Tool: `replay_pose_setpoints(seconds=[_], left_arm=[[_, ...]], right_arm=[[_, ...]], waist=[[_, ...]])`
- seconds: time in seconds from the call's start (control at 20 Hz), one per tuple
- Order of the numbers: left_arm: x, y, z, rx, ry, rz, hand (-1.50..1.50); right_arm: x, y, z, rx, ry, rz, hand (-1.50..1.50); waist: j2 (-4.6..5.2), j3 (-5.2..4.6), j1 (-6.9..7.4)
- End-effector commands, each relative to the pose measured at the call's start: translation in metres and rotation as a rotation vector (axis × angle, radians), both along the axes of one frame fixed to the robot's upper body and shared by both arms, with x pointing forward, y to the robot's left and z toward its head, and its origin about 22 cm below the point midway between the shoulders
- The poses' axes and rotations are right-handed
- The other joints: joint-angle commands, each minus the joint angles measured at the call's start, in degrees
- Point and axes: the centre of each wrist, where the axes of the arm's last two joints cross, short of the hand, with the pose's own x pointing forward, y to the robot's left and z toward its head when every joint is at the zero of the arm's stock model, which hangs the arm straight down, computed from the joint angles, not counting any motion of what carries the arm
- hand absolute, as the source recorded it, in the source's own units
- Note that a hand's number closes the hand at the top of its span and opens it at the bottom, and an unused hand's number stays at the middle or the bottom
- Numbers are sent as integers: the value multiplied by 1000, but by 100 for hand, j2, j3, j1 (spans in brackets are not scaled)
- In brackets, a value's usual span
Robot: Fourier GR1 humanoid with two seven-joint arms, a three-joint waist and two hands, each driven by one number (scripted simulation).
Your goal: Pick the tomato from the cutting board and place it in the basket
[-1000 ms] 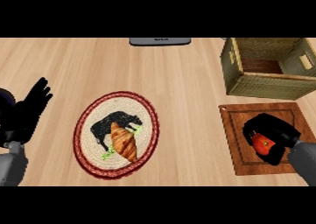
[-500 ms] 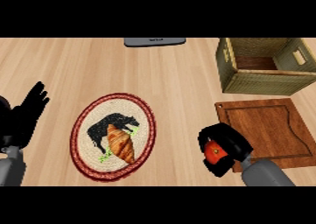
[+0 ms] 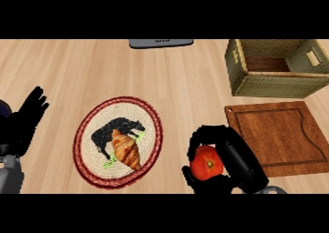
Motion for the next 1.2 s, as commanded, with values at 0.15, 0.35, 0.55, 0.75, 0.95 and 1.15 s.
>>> replay_pose_setpoints(seconds=[0.15, 0.35, 0.55, 0.75, 0.95, 1.15], left_arm=[[2, -11, 3, -3, -25, -45, 0], [4, -22, 13, -11, -18, -84, 0], [13, -31, 8, -31, -27, -94, 0], [21, -32, 19, -12, -28, -107, 0], [35, -33, 30, 7, -53, -97, 0], [23, -35, 8, -1, -34, -115, 0]], right_arm=[[-51, -22, 107, 15, -79, -229, 150], [-74, -26, 153, -8, -132, -360, 150], [-59, -20, 193, 8, -123, -414, 150], [-15, -20, 239, 28, -156, -512, 150], [9, -23, 250, -14, -176, -594, 150], [36, -62, 266, -92, -179, -695, 150]], waist=[[95, 10, 219], [138, 18, 455], [186, 24, 534], [204, 27, 591], [215, 33, 565], [226, 36, 565]])
